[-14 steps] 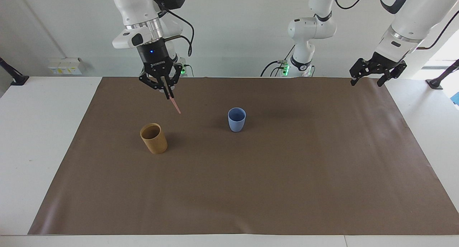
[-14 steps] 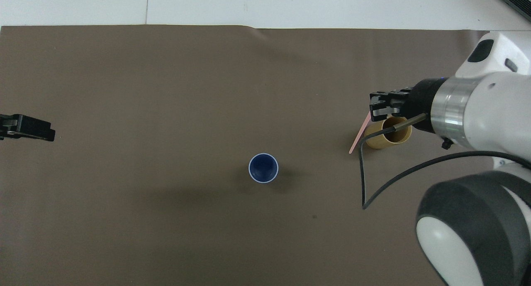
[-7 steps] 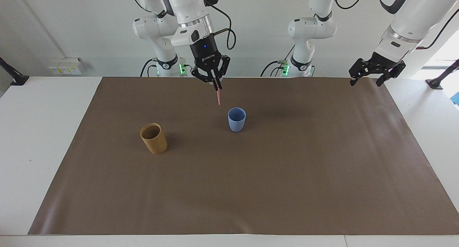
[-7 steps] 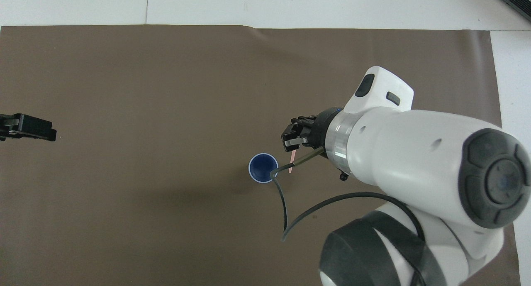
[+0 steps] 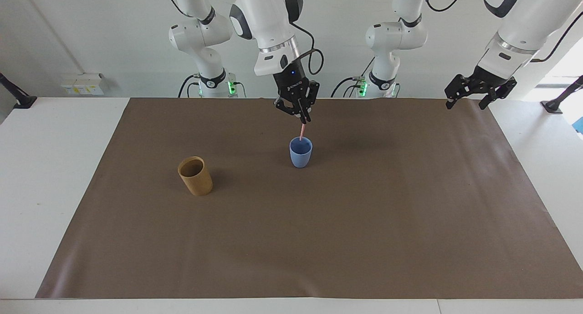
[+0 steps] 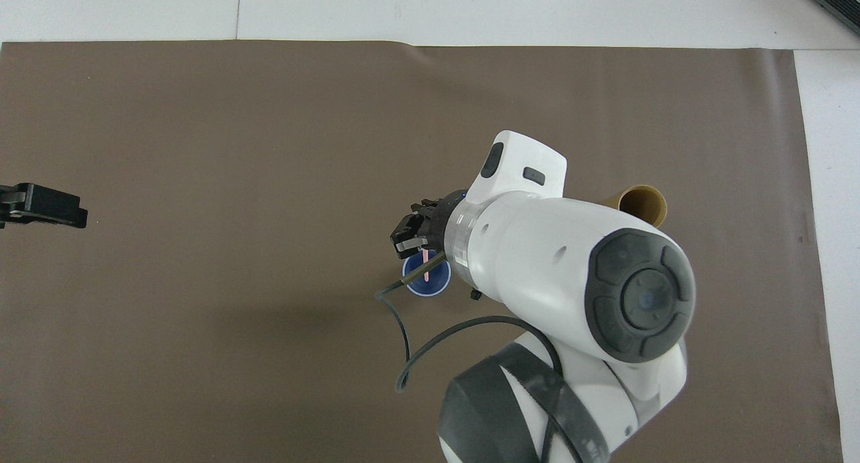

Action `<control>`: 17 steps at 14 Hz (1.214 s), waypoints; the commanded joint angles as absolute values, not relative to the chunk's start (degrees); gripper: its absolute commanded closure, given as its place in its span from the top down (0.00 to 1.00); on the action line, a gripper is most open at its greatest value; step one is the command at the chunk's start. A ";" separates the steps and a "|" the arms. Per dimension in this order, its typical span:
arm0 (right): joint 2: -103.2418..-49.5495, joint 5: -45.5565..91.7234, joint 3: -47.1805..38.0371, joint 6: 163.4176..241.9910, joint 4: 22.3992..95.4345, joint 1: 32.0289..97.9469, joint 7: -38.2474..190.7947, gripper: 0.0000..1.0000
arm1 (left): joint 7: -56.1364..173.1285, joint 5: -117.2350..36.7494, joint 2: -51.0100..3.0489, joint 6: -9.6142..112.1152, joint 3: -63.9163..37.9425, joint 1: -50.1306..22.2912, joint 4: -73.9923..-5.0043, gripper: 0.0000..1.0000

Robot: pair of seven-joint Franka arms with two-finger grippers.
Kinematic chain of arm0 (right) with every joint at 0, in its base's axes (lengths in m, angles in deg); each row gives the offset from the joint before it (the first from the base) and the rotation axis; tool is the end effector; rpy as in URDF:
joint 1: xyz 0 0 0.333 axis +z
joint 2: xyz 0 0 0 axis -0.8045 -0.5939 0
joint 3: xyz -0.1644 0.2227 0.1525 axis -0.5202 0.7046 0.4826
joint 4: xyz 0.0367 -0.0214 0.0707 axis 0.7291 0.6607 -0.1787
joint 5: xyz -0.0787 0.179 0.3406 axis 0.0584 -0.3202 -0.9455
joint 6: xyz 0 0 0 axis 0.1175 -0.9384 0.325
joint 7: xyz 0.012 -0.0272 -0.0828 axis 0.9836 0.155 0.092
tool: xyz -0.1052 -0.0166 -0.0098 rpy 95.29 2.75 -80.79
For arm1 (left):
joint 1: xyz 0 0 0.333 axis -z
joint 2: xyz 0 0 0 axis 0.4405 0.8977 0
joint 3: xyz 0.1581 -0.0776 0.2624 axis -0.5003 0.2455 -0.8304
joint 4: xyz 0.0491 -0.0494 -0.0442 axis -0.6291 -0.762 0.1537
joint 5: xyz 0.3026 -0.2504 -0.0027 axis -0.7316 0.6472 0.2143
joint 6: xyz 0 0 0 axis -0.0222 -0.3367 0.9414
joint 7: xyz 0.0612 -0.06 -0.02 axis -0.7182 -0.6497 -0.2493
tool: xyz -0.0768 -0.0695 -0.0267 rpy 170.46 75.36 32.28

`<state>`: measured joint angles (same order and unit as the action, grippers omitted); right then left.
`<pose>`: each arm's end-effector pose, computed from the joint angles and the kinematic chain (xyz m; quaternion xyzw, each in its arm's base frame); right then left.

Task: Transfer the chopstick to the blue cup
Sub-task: 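Carry the chopstick over the blue cup and lower it in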

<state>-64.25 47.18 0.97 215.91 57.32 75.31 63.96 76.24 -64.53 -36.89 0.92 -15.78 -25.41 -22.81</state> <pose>0.5086 0.3491 0.5666 -0.9469 -0.2272 -0.1894 0.1259 0.5340 -0.0109 0.6296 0.9995 -0.0286 -0.0132 0.0082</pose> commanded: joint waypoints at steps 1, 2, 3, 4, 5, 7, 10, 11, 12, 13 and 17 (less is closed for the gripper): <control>-64.40 47.96 0.88 217.21 58.87 75.10 68.96 0.00 | 75.61 -64.32 -38.00 0.32 -15.84 -25.70 -23.55 1.00; -64.13 47.96 0.80 217.55 60.18 75.10 71.76 0.00 | 75.61 -64.32 -38.00 0.41 -15.75 -25.70 -23.55 1.00; -64.22 47.96 0.80 217.64 60.80 75.10 73.88 0.00 | 75.61 -64.32 -38.00 0.32 -15.75 -25.70 -23.55 1.00; -64.48 47.96 0.88 217.91 60.90 75.18 74.77 0.00 | 75.61 -64.32 -38.00 0.32 -15.75 -25.70 -23.55 1.00; -64.66 48.13 0.88 218.52 61.33 75.18 76.00 0.03 | 75.61 -64.32 -38.00 0.32 -15.84 -25.70 -23.46 1.00; -64.74 47.96 0.80 218.35 61.42 75.10 79.86 0.28 | 75.61 -64.32 -38.00 0.32 -15.84 -25.70 -23.46 1.00; -64.83 47.96 0.88 217.47 61.16 75.18 79.35 0.54 | 75.61 -64.32 -38.00 0.32 -15.75 -25.70 -23.46 1.00; -64.83 47.87 0.80 217.38 60.90 75.18 79.18 0.58 | 75.61 -64.32 -38.00 0.32 -15.75 -25.70 -23.46 1.00; -65.01 47.79 0.88 217.38 60.46 75.18 78.56 0.64 | 75.61 -64.32 -38.00 0.32 -15.84 -25.70 -23.46 1.00; -64.84 47.61 0.80 216.86 60.11 75.10 77.43 0.70 | 75.61 -64.32 -38.00 0.32 -15.84 -25.70 -23.46 1.00; -60.02 47.08 0.27 203.26 57.82 71.07 75.84 0.94 | 75.61 -64.32 -38.00 0.41 -15.84 -25.70 -23.46 1.00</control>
<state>-63.41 47.28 0.23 208.78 58.33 74.08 77.03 76.19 -64.53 -36.92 0.92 -15.88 -25.41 -22.81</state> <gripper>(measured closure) 0.163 0.000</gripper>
